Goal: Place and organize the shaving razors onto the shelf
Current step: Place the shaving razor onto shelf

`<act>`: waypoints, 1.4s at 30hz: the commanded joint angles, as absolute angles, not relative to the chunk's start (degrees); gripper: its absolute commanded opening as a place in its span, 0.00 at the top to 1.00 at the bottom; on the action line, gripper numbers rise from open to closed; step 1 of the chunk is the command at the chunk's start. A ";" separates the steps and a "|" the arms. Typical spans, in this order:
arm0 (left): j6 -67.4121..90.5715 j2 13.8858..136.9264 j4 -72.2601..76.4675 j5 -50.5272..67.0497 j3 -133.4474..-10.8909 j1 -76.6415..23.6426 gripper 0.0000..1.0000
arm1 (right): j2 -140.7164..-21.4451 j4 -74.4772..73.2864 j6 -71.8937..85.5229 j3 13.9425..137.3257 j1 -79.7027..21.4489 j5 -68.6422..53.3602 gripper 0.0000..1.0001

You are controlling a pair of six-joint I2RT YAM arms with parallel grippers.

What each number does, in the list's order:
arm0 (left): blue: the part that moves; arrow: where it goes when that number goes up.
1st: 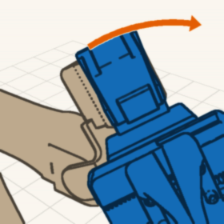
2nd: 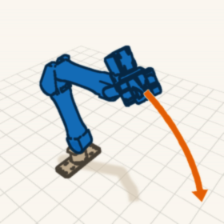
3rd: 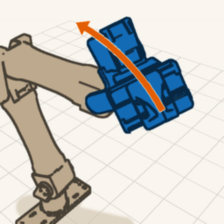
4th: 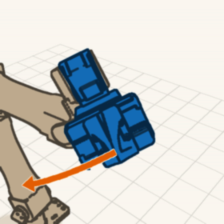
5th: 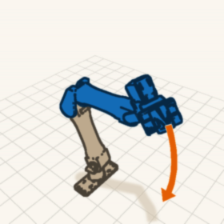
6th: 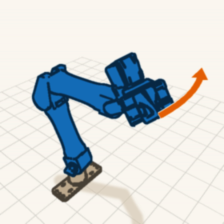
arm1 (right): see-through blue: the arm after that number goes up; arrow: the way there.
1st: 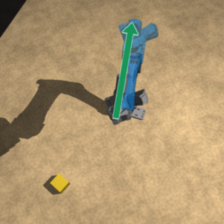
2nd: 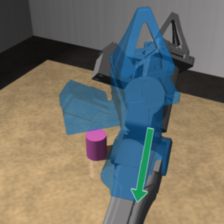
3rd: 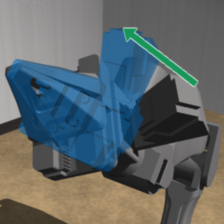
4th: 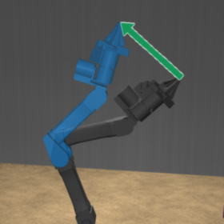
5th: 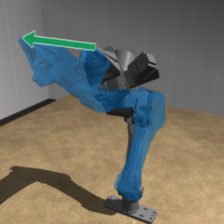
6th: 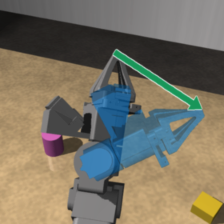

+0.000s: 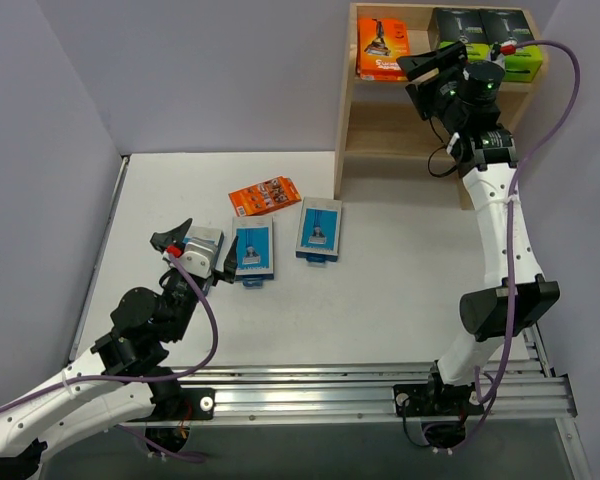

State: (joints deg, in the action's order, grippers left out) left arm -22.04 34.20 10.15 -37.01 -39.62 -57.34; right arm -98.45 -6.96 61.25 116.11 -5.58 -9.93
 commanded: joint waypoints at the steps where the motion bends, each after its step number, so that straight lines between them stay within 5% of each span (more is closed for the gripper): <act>1: -23.03 34.10 12.22 -36.83 -39.99 -57.48 0.01 | -95.63 -3.78 59.85 116.19 -4.92 -12.39 0.37; 9: -23.03 34.28 12.04 -36.74 -40.17 -57.39 0.01 | -94.40 -4.92 59.24 115.84 -4.75 -12.83 0.42; 25: -22.68 34.72 11.60 -36.30 -40.34 -57.39 0.01 | -95.01 -3.43 59.85 115.40 -4.57 -14.68 0.89; 42: -22.68 34.89 11.69 -36.04 -40.17 -57.39 0.01 | -98.79 -2.37 60.56 118.30 -3.43 -16.26 0.90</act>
State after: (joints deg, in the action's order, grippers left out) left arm -22.72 34.85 10.11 -36.97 -39.62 -57.34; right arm -98.21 -6.63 60.23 115.63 -4.03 -14.48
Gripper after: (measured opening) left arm 0.988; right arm 0.097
